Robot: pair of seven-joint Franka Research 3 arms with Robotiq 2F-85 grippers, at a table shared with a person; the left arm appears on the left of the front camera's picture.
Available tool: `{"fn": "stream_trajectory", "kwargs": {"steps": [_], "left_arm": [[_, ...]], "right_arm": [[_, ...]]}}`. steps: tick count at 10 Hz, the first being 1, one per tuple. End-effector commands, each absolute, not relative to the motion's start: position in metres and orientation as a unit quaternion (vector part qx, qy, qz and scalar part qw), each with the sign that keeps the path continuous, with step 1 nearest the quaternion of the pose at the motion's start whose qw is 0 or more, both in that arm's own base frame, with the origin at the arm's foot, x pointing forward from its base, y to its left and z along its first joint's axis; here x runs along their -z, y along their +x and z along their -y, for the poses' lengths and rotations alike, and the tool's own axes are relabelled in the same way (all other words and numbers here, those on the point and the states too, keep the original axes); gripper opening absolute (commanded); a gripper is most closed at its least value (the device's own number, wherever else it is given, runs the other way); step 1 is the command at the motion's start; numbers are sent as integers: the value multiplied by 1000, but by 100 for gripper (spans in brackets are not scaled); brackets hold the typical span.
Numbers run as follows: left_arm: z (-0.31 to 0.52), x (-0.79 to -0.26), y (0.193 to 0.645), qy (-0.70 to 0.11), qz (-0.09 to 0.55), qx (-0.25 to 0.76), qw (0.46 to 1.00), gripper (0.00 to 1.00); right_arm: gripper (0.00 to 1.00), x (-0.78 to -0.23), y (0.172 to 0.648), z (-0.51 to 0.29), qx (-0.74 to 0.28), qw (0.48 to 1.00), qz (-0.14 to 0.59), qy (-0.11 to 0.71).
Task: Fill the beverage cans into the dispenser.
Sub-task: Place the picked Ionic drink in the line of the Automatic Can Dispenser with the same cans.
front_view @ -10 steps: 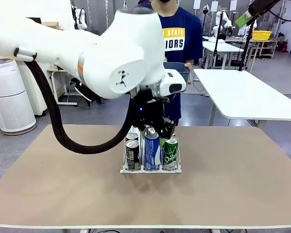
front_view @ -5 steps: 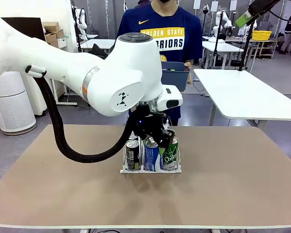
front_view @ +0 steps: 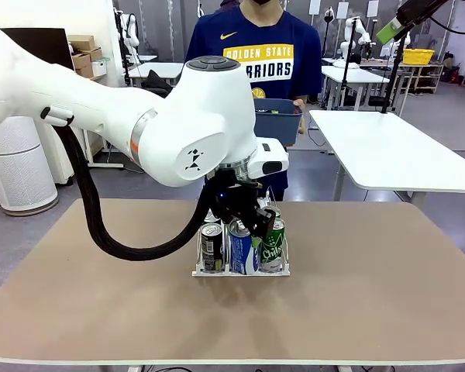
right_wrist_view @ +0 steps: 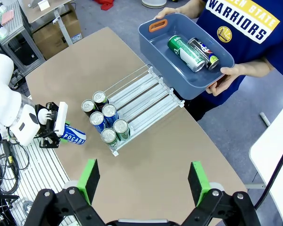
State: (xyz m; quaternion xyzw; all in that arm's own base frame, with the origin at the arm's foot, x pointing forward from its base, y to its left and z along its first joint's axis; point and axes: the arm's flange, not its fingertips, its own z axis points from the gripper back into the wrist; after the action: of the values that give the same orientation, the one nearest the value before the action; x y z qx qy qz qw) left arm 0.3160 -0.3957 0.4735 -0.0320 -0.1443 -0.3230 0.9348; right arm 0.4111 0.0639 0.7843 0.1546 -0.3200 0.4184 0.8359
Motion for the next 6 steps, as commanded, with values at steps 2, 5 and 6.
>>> {"fn": "stream_trajectory", "kwargs": {"steps": [2,5,6], "left_arm": [[396,-462,336,-34,157,307,938,57],[400,-452,353,-22,161,307,938,57],[399,-449,357,-16,160,305,939,57]], "right_arm": [[100,-784,409,-64,-418,835,321,157],[100,-784,409,-64,-418,835,321,157],[100,-784,409,-64,-418,835,321,157]]}}
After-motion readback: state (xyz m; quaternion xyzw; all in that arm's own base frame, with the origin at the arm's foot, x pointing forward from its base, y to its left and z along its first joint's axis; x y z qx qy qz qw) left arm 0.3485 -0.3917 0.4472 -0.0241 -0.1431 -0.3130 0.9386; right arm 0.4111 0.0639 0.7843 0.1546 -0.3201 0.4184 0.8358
